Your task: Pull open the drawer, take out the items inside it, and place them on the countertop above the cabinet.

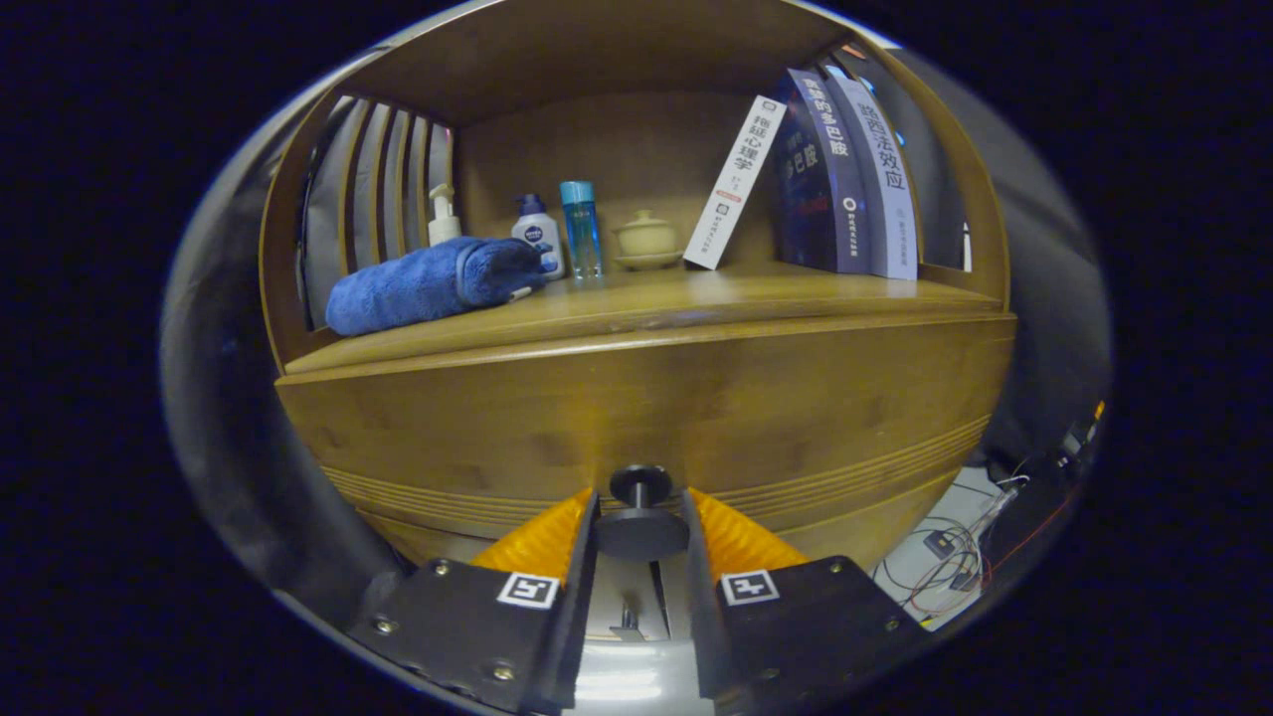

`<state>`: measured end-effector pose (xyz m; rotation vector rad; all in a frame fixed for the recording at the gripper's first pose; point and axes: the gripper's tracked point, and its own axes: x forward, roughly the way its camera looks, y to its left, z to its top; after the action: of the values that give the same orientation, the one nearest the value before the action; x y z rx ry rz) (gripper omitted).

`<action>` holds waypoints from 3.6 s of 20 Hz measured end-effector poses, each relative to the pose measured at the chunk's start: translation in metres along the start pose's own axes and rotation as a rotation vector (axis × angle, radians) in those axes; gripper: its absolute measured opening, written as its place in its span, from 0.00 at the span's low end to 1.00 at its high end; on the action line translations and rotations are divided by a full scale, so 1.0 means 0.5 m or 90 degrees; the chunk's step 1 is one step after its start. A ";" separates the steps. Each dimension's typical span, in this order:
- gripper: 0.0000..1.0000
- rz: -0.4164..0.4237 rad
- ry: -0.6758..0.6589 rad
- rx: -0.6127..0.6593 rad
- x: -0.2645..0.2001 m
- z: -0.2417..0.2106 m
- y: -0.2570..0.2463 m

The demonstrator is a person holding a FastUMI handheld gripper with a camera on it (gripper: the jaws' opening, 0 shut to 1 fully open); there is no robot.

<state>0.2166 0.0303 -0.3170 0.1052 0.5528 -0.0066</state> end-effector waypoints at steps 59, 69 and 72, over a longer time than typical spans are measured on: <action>0.69 -0.326 0.336 0.068 -0.199 0.023 -0.075; 0.69 -0.267 0.480 0.109 -0.149 -0.103 -0.095; 0.64 -0.266 0.485 0.125 -0.142 -0.115 -0.095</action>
<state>0.1245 -0.0127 -0.3330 0.1832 1.3284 -0.4444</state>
